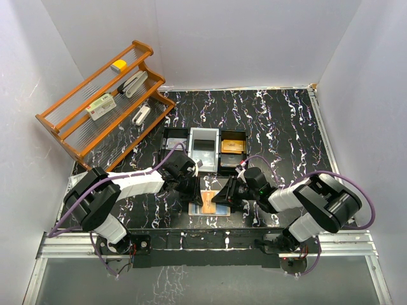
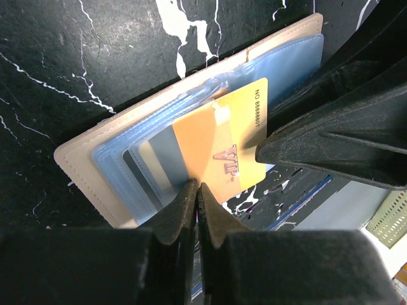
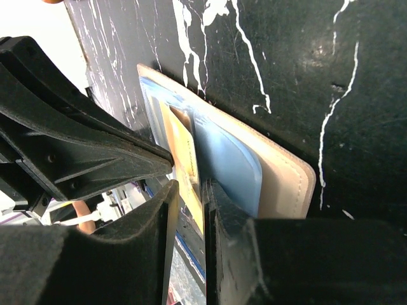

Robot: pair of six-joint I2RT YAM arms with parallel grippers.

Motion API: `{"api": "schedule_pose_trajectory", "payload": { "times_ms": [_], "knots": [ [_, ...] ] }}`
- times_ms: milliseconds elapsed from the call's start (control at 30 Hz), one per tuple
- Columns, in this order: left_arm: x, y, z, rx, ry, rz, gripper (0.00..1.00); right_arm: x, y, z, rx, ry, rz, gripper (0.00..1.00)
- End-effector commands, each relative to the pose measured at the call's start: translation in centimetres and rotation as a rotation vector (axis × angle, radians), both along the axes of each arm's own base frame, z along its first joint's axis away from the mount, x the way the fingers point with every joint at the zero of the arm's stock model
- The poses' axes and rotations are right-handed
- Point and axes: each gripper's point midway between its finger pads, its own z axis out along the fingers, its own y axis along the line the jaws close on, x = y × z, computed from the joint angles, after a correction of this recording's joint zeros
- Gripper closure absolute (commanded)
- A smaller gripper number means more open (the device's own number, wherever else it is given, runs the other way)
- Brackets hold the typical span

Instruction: Take the credit cards out of the card holder

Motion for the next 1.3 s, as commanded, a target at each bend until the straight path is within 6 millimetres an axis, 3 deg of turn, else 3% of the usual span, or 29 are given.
{"api": "schedule_pose_trajectory", "payload": {
  "times_ms": [0, 133, 333, 467, 633, 867, 1267],
  "knots": [
    [-2.4, 3.9, -3.7, 0.188, 0.072, -0.001, 0.98, 0.8, 0.5, 1.4, 0.051, -0.068, 0.002, 0.81],
    [-2.3, 3.8, -3.7, 0.182, 0.072, -0.006, 0.98, 0.5, 1.2, 2.7, 0.085, -0.118, 0.061, 0.84],
    [-2.4, 3.7, -3.5, 0.172, 0.069, -0.001, 0.99, 0.9, 1.4, 2.1, 0.035, -0.119, 0.072, 0.84],
    [-2.3, 3.6, -3.4, 0.167, 0.071, 0.002, 0.99, 1.1, 2.2, 2.1, 0.037, -0.115, 0.083, 0.89],
    [-2.2, 3.6, -3.3, 0.177, 0.066, -0.002, 0.99, 0.8, 1.8, 2.3, 0.039, -0.113, 0.061, 1.0],
    [-1.9, 3.4, -3.1, 0.173, 0.058, -0.008, 0.99, 0.6, 0.0, 1.5, -0.051, -0.114, 0.014, 1.0],
    [-1.9, 3.8, -2.9, 0.185, 0.045, -0.009, 0.99, 0.7, -1.0, 1.7, -0.141, -0.118, 0.006, 1.0]
  ]
}}
